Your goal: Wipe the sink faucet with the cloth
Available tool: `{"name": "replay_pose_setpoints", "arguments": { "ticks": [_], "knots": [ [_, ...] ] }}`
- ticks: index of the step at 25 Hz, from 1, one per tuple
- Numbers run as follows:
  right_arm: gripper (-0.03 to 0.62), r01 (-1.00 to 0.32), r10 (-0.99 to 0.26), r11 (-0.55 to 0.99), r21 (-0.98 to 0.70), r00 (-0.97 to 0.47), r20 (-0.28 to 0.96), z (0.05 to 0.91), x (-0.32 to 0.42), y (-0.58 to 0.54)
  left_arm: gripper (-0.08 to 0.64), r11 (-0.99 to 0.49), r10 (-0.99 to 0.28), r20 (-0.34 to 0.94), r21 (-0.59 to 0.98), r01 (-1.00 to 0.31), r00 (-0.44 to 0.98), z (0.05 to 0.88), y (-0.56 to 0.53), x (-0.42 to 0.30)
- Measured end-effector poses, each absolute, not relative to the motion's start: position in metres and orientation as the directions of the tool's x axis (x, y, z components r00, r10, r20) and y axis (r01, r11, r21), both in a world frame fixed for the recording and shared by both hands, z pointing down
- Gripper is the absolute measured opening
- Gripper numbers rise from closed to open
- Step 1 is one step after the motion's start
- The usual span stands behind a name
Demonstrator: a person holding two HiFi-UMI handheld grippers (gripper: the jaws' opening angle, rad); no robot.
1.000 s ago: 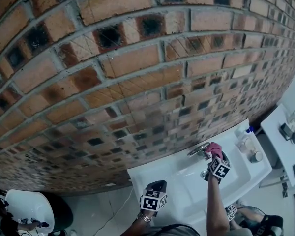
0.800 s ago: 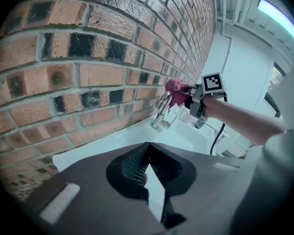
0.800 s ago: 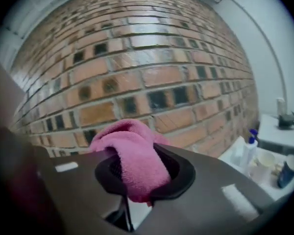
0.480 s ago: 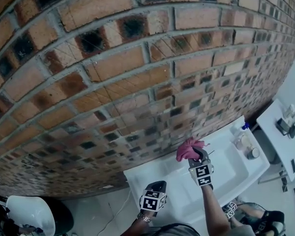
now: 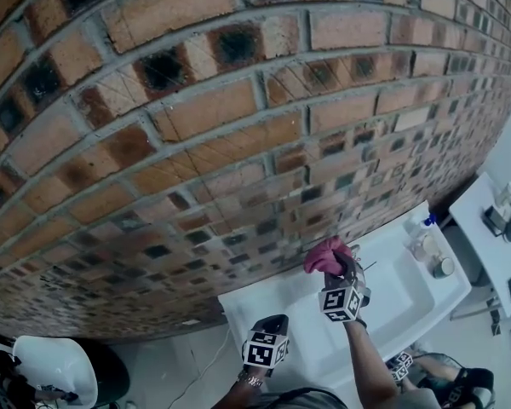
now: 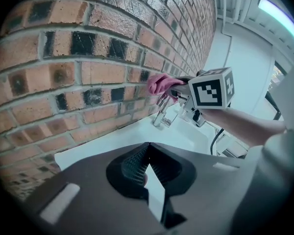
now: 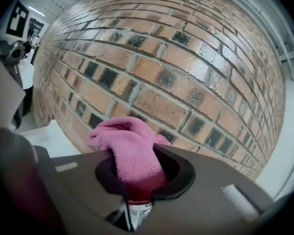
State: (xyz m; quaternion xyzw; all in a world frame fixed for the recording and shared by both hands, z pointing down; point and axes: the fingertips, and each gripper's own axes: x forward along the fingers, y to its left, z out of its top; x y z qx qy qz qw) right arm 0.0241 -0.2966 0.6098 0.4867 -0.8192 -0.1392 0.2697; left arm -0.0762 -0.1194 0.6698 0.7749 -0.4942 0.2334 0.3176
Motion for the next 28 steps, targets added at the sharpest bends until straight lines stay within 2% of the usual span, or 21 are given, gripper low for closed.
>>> {"name": "replay_pose_setpoints", "arguments": {
  "ticks": [5,10,12,14,16,18,25,28],
  "knots": [
    [0.064,-0.832,-0.939,0.326,0.449,-0.228,0.257,0.595,0.069,-0.325,0.02,-0.276,-0.631,0.676,0.263,-0.925,0.38,0.669,-0.119,-0.089],
    [0.061,-0.9,-0.946,0.27,0.343,-0.182,0.268,0.599,0.095,-0.349,0.02,-0.271,-0.633,0.674,0.267,-0.925,0.38,0.671,-0.121,-0.089],
    [0.06,-0.937,-0.942,0.234,0.26,-0.152,0.301,0.608,0.114,-0.358,0.02,-0.284,-0.629,0.671,0.27,-0.92,0.391,0.67,-0.12,-0.082],
    [0.058,-0.961,-0.902,0.203,0.186,-0.109,0.417,0.639,0.143,-0.366,0.02,-0.299,-0.626,0.669,0.269,-0.915,0.401,0.669,-0.12,-0.076],
    [0.06,-0.967,-0.812,0.235,0.097,-0.141,0.566,0.689,0.16,-0.363,0.02,-0.309,-0.619,0.671,0.269,-0.912,0.408,0.669,-0.119,-0.072],
    [0.061,-0.952,-0.731,0.305,0.007,-0.229,0.643,0.731,0.156,-0.347,0.02,-0.316,-0.608,0.678,0.272,-0.909,0.414,0.672,-0.117,-0.067],
    [0.063,-0.928,-0.663,0.372,-0.029,-0.287,0.691,0.781,0.131,-0.32,0.02,-0.343,-0.59,0.683,0.271,-0.9,0.43,0.674,-0.12,-0.053],
    [0.063,-0.861,-0.514,0.506,-0.054,-0.351,0.783,0.808,0.116,-0.289,0.02,-0.351,-0.579,0.69,0.271,-0.896,0.435,0.677,-0.118,-0.049]
  ]
}}
